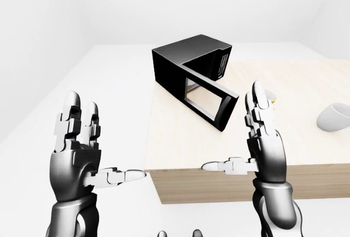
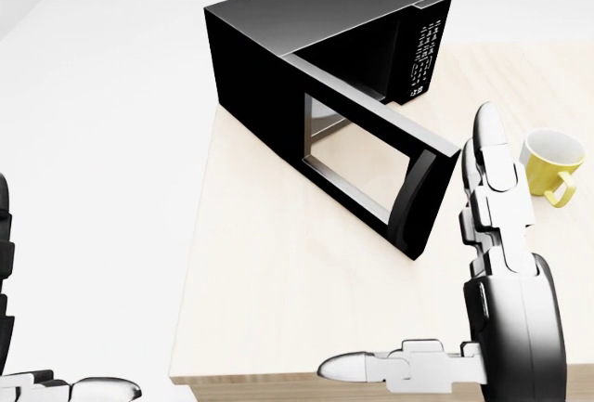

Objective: Close the microwave.

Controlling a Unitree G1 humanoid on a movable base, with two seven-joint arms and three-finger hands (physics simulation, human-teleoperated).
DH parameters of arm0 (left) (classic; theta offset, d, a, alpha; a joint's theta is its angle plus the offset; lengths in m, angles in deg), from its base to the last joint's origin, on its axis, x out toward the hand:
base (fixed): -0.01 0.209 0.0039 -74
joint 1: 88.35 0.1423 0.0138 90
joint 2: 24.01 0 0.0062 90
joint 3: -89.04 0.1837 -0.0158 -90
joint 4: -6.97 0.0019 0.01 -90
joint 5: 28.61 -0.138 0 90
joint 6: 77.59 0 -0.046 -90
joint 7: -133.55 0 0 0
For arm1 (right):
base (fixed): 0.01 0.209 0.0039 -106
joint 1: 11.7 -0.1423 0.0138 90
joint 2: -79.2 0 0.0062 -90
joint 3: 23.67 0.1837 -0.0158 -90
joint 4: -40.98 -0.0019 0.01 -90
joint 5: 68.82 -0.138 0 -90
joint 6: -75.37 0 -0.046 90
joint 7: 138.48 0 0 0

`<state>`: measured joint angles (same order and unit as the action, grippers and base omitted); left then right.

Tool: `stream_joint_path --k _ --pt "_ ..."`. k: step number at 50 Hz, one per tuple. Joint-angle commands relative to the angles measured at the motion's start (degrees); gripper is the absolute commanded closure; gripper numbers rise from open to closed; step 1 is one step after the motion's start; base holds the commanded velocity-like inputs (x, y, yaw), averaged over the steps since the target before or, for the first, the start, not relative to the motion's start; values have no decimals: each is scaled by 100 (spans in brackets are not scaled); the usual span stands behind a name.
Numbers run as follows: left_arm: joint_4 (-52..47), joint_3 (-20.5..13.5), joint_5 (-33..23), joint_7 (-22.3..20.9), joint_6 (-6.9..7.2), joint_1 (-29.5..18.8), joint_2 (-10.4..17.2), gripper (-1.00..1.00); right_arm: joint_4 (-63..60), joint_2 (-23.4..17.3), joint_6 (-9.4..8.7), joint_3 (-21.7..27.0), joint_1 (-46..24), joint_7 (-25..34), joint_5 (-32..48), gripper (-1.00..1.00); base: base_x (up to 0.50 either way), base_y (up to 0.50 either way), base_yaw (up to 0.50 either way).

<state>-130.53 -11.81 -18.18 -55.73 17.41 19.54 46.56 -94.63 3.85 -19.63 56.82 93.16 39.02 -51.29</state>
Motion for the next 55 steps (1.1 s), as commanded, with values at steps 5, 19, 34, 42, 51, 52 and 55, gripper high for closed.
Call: stream_joint_path --k 5,19,34,42,51,52,55 --pt "-44 22 -2 -22 0 9 5 -100 55 -18 0 -24 -22 -79 206 -100 0 33 0" --pt "68 194 -333 71 0 16 20 -100 11 22 0 37 -51 -69 -12 -100 0 21 0" --pt "53 280 -520 97 0 -51 86 -100 -66 28 0 22 -113 -60 -25 -100 0 0 0" --pt "5 226 -447 59 0 -34 73 -100 -73 -4 0 -37 -95 -33 18 -100 44 0 0" --pt "-1 226 -444 38 0 -28 65 -100 -22 -4 0 -32 -92 -46 21 -100 50 0 0" --pt "1 229 -447 35 0 -28 67 -100 -6 -3 0 -28 -97 -44 15 -100 50 0 0" --pt "-12 223 -441 33 0 -20 63 -100 -31 0 0 -32 -94 -50 38 -100 50 0 0"
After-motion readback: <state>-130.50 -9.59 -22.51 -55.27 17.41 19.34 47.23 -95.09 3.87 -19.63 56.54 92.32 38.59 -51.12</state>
